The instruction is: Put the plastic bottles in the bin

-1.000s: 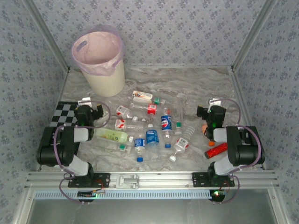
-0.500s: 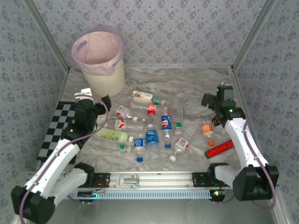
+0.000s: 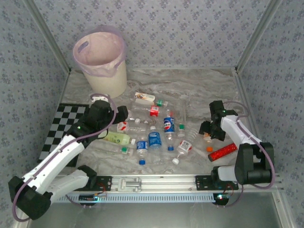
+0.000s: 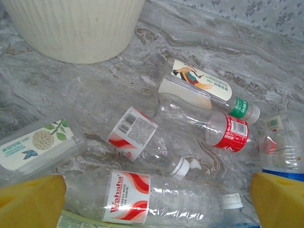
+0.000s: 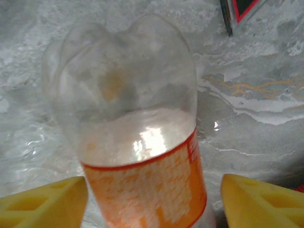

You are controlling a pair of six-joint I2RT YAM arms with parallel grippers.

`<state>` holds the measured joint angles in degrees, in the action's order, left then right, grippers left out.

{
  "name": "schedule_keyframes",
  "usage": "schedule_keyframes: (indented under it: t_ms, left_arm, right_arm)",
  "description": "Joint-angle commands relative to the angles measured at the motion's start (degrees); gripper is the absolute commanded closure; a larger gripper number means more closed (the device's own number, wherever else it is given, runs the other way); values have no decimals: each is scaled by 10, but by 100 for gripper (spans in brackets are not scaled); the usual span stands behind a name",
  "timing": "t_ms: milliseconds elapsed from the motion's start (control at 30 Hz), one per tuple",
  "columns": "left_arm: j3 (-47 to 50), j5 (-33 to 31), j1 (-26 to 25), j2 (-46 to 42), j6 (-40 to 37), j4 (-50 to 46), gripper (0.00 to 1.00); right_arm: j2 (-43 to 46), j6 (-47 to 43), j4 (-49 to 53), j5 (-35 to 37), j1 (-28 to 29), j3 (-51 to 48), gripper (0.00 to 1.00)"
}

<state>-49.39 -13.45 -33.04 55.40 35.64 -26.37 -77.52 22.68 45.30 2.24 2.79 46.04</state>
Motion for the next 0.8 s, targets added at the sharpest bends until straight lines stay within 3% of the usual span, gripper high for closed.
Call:
schedule_keyframes:
  t_ms: [0,233,400,467,667,767]
  left_arm:
    - [-24,25,-3,14,19,19,1]
    - [-46,71,-6,39,27,51,1]
    - [-93,131,-17,71,21,62,1]
    - [-93,192,-18,81,32,110,1]
    - [-91,365,-27,144,59,272,1]
    - [-91,394,-38,168,86,314,4]
  right_arm:
    - [-4,2,-10,11,-5,-3,35]
    - [43,7,13,15,2,24,49]
    - [123,4,53,11,18,87,50]
    - [157,-8,37,-29,35,103,52]
    - [183,-70,-139,-291,143,92,57]
    - [180,-102,-181,-290,222,91,58]
